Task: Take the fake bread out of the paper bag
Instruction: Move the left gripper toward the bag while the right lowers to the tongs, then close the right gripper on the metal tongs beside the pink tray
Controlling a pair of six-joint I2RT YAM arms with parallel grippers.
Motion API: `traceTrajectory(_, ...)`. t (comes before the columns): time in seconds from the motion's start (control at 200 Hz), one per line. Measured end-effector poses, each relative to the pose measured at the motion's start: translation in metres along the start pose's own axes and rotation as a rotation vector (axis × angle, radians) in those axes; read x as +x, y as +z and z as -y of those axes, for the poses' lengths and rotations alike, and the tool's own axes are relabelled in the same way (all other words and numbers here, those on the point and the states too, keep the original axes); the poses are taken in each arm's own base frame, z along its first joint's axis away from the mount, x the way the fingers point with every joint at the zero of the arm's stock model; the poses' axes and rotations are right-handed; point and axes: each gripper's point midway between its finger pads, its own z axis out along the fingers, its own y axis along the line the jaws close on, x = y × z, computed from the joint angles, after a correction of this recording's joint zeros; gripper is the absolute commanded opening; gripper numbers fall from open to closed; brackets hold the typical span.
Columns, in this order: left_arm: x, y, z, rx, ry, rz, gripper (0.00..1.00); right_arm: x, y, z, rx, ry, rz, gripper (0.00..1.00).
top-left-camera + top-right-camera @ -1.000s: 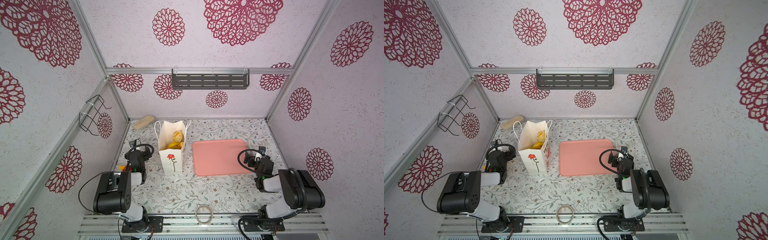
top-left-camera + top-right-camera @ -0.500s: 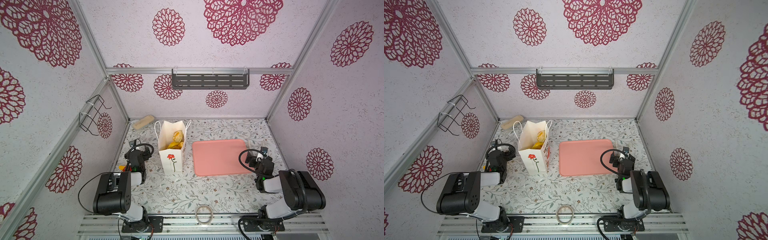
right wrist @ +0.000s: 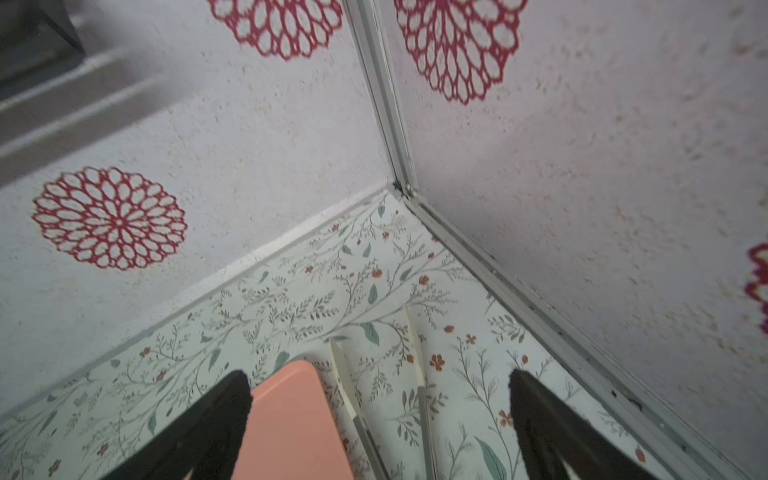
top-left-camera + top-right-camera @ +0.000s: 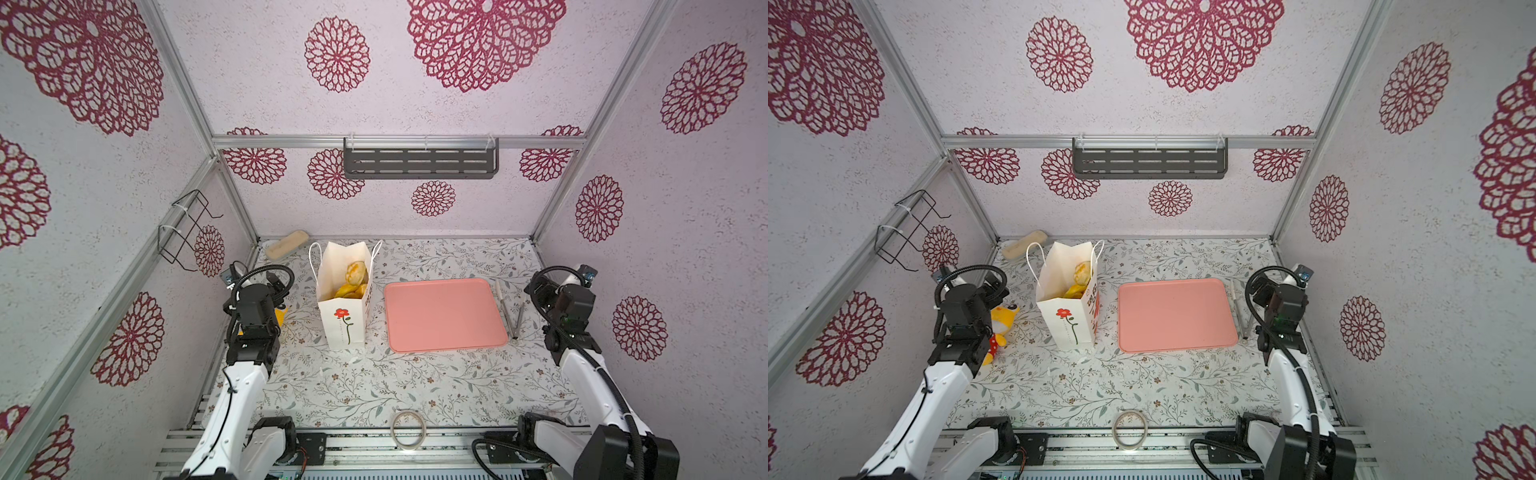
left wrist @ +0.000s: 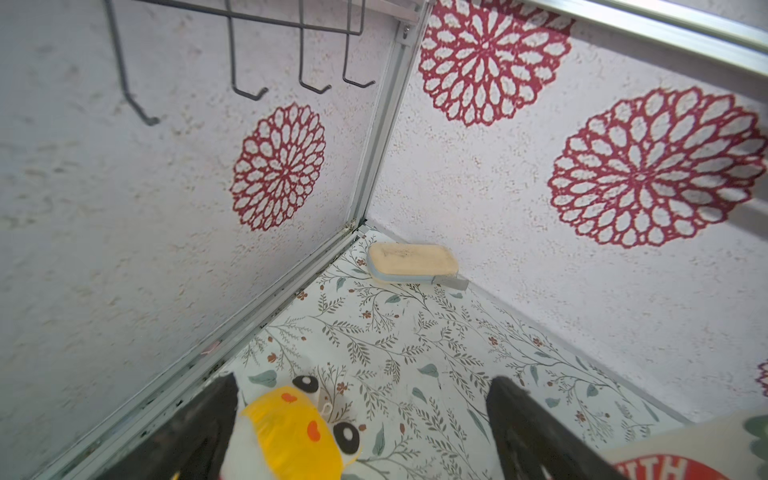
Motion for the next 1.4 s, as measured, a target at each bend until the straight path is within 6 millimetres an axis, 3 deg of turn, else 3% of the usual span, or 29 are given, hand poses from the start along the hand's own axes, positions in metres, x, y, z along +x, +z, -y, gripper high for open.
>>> traceTrajectory(0.215,-0.001,-0.063,0.001,0.166,-0.098,-0.058,0.97,0.078,0.027,0.037,0.056,0.006,-0.383,0.99)
traceTrajectory(0.3,-0.002,-0.082,0.005,0.238,-0.125,-0.062,0.97,0.104,0.034,0.037,0.031,0.004,-0.485,0.99)
traceTrajectory(0.395,0.006,-0.089,0.009,0.279,-0.129,-0.102,0.97,0.124,0.038,0.032,-0.007,0.005,-0.567,0.99)
traceTrajectory(0.625,0.030,-0.091,0.017,0.324,-0.123,-0.219,0.97,0.147,0.058,0.021,-0.051,-0.083,-0.689,0.97)
traceTrajectory(0.871,0.034,-0.094,0.020,0.349,-0.125,-0.242,0.97,0.174,0.063,0.018,-0.058,-0.192,-0.770,0.95)
traceTrajectory(1.186,0.039,-0.091,0.024,0.357,-0.124,-0.272,0.97,0.167,0.089,0.018,-0.015,-0.262,-0.773,0.80)
traceTrajectory(1.396,0.040,-0.091,0.024,0.357,-0.127,-0.276,0.97,0.169,0.099,0.016,-0.014,-0.293,-0.802,0.79)
